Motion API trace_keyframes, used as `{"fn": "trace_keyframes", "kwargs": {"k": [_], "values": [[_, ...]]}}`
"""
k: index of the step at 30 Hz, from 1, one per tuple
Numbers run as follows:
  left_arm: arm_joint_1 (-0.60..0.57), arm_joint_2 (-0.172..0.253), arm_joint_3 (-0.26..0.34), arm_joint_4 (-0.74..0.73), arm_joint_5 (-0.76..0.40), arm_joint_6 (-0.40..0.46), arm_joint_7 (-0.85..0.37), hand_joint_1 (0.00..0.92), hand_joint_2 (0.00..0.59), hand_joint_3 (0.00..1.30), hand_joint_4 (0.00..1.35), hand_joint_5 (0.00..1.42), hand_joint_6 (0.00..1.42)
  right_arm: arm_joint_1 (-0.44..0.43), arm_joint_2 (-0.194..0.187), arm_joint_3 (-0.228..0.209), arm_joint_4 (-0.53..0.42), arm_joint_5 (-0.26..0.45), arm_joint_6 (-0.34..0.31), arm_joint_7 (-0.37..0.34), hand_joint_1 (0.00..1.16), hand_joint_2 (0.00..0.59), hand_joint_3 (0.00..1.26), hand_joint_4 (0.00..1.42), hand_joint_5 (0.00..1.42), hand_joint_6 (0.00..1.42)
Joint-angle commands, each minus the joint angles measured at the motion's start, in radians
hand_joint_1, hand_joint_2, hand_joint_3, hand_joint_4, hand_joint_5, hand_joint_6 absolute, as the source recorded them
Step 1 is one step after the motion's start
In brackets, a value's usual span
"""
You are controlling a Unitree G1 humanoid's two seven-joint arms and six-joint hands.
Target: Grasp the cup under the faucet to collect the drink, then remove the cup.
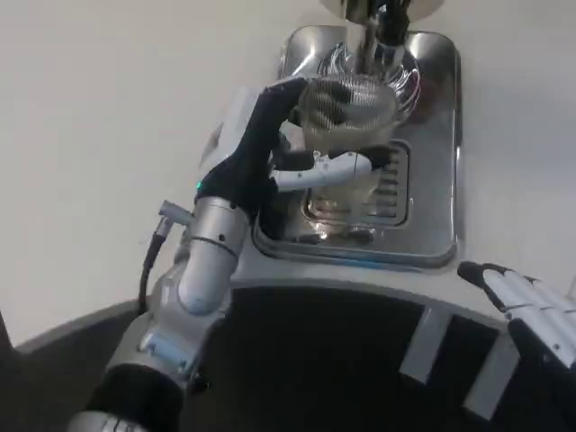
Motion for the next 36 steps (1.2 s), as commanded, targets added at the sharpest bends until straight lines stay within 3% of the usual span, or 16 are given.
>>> {"fn": "trace_keyframes", "kwargs": {"k": [1,5,8,12,15,21,28,36], "values": [[-0.03,-0.007,0.002,0.052,-0.011,-0.046,0.025,0.721,0.11,1.06,1.2,1.32,1.42,-0.011,-0.019,-0.006,-0.015,0.014,0.022,0.015,0.61,0.36,0.08,0.06,0.07,0.1],[-0.043,-0.007,-0.002,0.081,-0.004,-0.057,0.037,0.722,0.111,1.05,1.2,1.32,1.42,-0.016,-0.025,-0.001,-0.015,0.012,0.034,0.013,0.61,0.36,0.08,0.06,0.07,0.1],[-0.046,-0.005,-0.002,0.096,-0.006,-0.059,0.038,0.707,0.122,0.98,1.12,1.31,1.42,-0.015,-0.023,0.008,-0.015,0.006,0.033,0.011,0.61,0.36,0.08,0.06,0.07,0.1],[-0.049,0.001,-0.005,0.095,-0.013,-0.046,0.005,0.529,0.098,0.5,0.54,0.85,0.98,0.0,-0.019,0.015,-0.015,0.005,0.026,0.006,0.61,0.359,0.08,0.06,0.07,0.1],[-0.058,0.001,-0.001,0.107,-0.046,-0.058,-0.063,0.489,0.099,0.32,0.34,0.69,0.81,-0.003,-0.021,0.018,-0.015,0.006,0.029,0.008,0.63,0.357,0.09,0.06,0.08,0.1],[-0.056,0.013,-0.003,0.102,-0.066,-0.073,-0.099,0.462,0.091,0.18,0.19,0.53,0.53,-0.017,-0.026,0.025,-0.015,0.006,0.044,0.015,0.63,0.357,0.09,0.06,0.08,0.1],[-0.039,0.026,-0.007,0.075,-0.063,-0.078,-0.101,0.447,0.081,0.1,0.02,0.37,0.34,-0.05,-0.039,0.042,-0.015,0.001,0.08,0.029,0.63,0.357,0.09,0.06,0.08,0.1],[-0.013,0.032,-0.014,0.02,-0.062,-0.074,-0.126,0.369,0.061,0.0,0.0,0.15,0.12,-0.088,-0.066,0.056,0.001,-0.004,0.114,0.026,0.63,0.364,0.09,0.06,0.08,0.11]]}}
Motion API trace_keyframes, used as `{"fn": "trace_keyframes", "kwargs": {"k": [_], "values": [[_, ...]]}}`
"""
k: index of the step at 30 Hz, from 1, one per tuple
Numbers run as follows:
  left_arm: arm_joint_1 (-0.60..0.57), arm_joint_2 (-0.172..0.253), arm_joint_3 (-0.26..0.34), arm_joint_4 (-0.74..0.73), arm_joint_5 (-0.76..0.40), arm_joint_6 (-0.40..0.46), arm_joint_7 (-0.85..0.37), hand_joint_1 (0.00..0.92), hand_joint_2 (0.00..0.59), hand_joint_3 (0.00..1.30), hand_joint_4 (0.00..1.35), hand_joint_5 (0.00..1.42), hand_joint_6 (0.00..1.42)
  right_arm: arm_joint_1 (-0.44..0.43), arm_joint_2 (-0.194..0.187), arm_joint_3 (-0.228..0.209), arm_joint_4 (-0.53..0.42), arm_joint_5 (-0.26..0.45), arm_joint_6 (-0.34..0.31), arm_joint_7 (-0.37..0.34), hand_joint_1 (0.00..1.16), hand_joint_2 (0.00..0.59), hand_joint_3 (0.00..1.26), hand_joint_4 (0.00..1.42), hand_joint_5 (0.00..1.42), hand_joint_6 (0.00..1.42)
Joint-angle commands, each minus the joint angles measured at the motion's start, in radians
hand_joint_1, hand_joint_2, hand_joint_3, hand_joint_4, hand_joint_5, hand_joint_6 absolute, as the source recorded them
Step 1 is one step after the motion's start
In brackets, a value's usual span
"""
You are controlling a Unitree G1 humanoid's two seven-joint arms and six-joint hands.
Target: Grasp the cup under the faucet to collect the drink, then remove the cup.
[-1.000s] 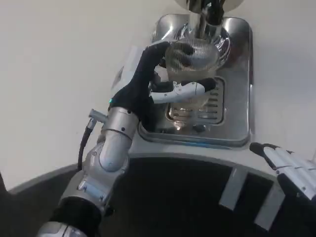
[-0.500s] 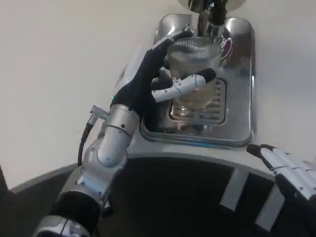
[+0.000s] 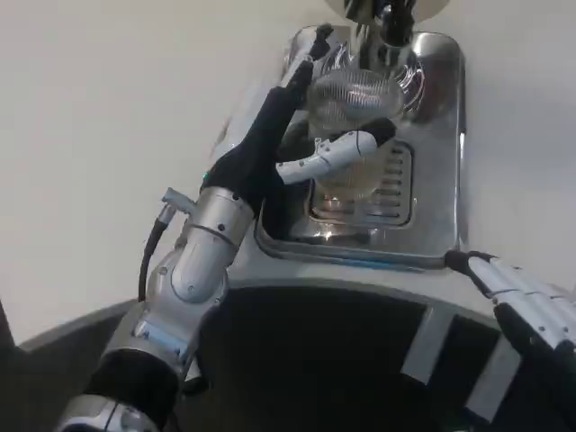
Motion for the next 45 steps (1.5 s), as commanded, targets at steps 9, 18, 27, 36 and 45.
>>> {"fn": "trace_keyframes", "kwargs": {"k": [9,18,27,36,45], "values": [[0.036,0.003,-0.012,-0.061,0.003,0.003,-0.022,0.224,0.029,0.0,0.0,0.03,0.01,-0.02,-0.018,0.007,0.018,-0.001,0.022,-0.004,0.63,0.366,0.09,0.06,0.08,0.11],[0.059,-0.004,0.004,-0.1,-0.005,0.027,-0.006,0.139,0.019,0.0,0.0,0.0,0.0,-0.039,-0.013,0.033,0.019,-0.019,0.032,-0.003,0.62,0.362,0.09,0.06,0.08,0.11],[0.104,-0.01,0.06,-0.193,-0.061,0.067,-0.001,0.092,0.009,0.0,0.0,0.0,0.0,-0.053,-0.015,0.056,0.026,-0.035,0.041,-0.006,0.61,0.362,0.09,0.06,0.08,0.11],[0.162,-0.002,0.113,-0.327,-0.095,0.086,0.014,0.069,0.0,0.0,0.0,0.0,0.0,-0.061,-0.016,0.061,0.041,-0.042,0.037,-0.017,0.61,0.363,0.09,0.07,0.08,0.11],[0.245,-0.03,0.164,-0.581,-0.226,0.155,-0.044,0.0,0.122,0.0,0.0,0.0,0.0,-0.077,-0.026,0.06,0.055,-0.038,0.037,-0.016,0.61,0.361,0.09,0.06,0.09,0.11]]}}
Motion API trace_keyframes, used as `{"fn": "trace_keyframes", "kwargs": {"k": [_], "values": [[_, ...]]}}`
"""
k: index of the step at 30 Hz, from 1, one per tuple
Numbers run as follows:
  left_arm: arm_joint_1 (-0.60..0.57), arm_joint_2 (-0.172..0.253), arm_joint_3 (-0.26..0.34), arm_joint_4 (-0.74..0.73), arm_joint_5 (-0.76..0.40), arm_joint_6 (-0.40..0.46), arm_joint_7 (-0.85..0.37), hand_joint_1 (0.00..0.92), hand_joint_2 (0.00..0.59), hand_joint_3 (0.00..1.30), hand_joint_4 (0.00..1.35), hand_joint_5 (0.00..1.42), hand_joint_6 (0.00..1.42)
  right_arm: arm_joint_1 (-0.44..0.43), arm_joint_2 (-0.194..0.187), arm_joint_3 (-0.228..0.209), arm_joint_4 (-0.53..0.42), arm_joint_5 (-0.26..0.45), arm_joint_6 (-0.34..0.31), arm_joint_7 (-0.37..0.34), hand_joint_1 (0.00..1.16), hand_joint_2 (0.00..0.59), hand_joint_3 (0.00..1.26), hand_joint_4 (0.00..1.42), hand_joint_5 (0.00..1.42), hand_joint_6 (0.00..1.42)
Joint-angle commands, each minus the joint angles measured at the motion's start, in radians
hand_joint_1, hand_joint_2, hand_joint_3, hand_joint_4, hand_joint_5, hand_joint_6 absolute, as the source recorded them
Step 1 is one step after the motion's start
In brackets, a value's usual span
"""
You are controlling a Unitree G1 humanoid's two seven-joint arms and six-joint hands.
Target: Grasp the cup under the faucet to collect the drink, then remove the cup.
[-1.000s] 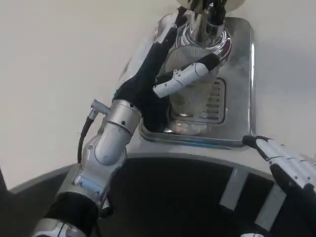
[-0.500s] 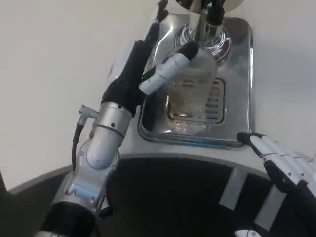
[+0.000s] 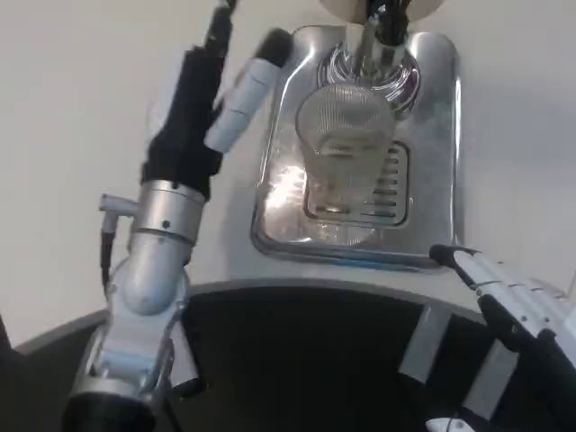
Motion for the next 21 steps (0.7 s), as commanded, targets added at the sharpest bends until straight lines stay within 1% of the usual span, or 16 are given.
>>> {"fn": "trace_keyframes", "kwargs": {"k": [1,4,7,8,12,17,21], "values": [[0.054,-0.017,0.02,-0.151,-0.081,0.051,-0.041,0.0,0.125,0.0,0.0,0.0,0.0,-0.001,-0.013,-0.003,0.011,0.006,-0.002,-0.01,0.61,0.36,0.08,0.06,0.09,0.11],[0.073,-0.021,0.019,-0.233,-0.114,0.092,-0.064,0.0,0.153,0.0,0.0,0.0,0.0,0.003,-0.017,-0.007,0.013,0.013,-0.004,-0.013,0.6,0.357,0.08,0.06,0.09,0.11],[0.087,-0.025,0.019,-0.309,-0.148,0.135,-0.088,0.0,0.16,0.0,0.0,0.0,0.0,0.008,-0.022,-0.007,0.014,0.016,-0.007,-0.017,0.6,0.36,0.08,0.06,0.09,0.11],[0.092,-0.028,0.019,-0.335,-0.16,0.148,-0.096,0.0,0.17,0.0,0.0,0.0,0.0,0.01,-0.023,-0.007,0.015,0.017,-0.008,-0.018,0.6,0.361,0.08,0.06,0.09,0.11],[0.119,-0.043,0.011,-0.45,-0.208,0.214,-0.123,0.0,0.177,0.0,0.0,0.0,0.0,0.024,-0.026,-0.003,0.016,0.019,-0.015,-0.024,0.59,0.362,0.08,0.06,0.1,0.11],[0.149,-0.062,0.001,-0.54,-0.254,0.288,-0.144,0.0,0.184,0.0,0.0,0.0,0.0,0.038,-0.028,0.001,0.013,0.018,-0.02,-0.032,0.59,0.361,0.08,0.06,0.1,0.11],[0.18,-0.076,-0.025,-0.634,-0.286,0.351,-0.165,0.0,0.189,0.0,0.0,0.0,0.0,0.051,-0.027,0.001,0.008,0.02,-0.024,-0.036,0.58,0.359,0.08,0.06,0.1,0.11]]}}
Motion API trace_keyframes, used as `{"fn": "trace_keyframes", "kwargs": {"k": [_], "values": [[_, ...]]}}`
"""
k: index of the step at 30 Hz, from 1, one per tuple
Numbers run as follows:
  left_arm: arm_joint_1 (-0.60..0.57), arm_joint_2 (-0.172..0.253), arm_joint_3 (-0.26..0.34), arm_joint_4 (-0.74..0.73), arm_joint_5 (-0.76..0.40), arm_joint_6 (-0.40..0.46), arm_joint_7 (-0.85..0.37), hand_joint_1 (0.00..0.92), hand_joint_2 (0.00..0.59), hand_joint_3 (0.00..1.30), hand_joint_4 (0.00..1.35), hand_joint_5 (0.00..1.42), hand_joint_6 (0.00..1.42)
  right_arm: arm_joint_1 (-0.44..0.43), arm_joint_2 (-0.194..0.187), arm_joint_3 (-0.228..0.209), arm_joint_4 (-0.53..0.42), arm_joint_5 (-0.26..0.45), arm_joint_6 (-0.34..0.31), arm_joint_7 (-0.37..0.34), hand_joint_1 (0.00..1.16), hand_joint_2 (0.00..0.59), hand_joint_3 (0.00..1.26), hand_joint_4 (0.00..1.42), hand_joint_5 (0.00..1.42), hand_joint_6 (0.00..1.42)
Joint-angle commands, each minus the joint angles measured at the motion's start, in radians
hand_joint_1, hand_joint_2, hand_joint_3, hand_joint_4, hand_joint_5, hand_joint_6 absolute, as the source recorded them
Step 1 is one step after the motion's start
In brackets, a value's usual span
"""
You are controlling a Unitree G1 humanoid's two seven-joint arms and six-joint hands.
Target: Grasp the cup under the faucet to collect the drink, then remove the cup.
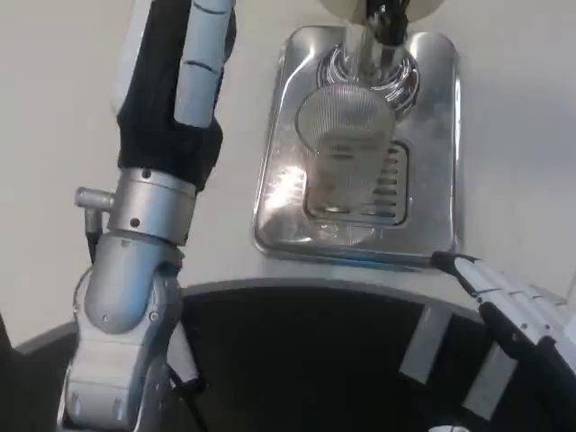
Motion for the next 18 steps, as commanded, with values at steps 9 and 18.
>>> {"fn": "trace_keyframes", "kwargs": {"k": [9,18], "values": [[0.031,-0.017,-0.06,-0.166,-0.066,0.156,-0.058,0.0,0.192,0.0,0.0,0.0,0.0,0.043,-0.006,-0.001,0.001,0.024,-0.03,-0.025,0.58,0.36,0.08,0.06,0.1,0.11],[-0.005,-0.012,-0.079,-0.156,-0.073,0.212,-0.107,0.0,0.196,0.0,0.0,0.0,0.0,0.032,-0.002,0.005,0.003,0.018,-0.022,-0.025,0.57,0.368,0.08,0.06,0.1,0.11]]}}
